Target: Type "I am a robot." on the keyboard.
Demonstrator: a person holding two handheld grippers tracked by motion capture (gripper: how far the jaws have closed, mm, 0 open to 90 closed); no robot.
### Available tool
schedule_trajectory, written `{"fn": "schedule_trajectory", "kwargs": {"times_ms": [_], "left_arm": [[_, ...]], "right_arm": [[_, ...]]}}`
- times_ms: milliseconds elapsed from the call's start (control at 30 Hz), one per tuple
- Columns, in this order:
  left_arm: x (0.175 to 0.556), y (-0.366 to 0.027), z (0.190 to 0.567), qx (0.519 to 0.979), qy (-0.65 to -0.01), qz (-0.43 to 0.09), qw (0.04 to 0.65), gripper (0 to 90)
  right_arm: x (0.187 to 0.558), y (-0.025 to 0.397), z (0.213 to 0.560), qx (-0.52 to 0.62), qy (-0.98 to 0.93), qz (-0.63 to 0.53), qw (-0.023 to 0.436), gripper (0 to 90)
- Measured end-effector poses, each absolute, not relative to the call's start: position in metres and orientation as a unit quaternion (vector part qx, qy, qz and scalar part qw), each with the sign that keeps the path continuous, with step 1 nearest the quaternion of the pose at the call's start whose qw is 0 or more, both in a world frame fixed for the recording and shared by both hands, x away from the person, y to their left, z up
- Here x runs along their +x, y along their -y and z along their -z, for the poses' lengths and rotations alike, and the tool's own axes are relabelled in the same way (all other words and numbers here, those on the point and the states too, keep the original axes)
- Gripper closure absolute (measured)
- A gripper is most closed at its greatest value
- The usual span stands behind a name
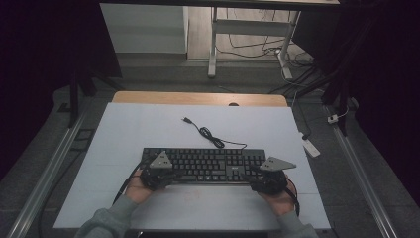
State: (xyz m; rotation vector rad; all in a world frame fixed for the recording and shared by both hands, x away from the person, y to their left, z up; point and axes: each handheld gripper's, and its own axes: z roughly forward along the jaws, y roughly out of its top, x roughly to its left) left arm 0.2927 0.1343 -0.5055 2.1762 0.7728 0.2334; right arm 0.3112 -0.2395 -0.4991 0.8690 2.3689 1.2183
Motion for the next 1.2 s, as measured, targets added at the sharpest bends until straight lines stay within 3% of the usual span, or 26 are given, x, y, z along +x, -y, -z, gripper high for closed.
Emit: {"fn": "schedule_trajectory", "kwargs": {"times_ms": [933, 1200], "left_arm": [[0.3, -0.131, 0.524, 0.877, -0.312, -0.092, 0.354, 89.0], [0.299, -0.135, 0.518, 0.867, -0.314, -0.097, 0.373, 86.9]], "right_arm": [[0.311, 0.24, 0.5, 0.308, -0.834, -0.425, 0.17, 50.6], [0.312, 0.24, 0.5, 0.307, -0.834, -0.426, 0.168, 50.4]]}}
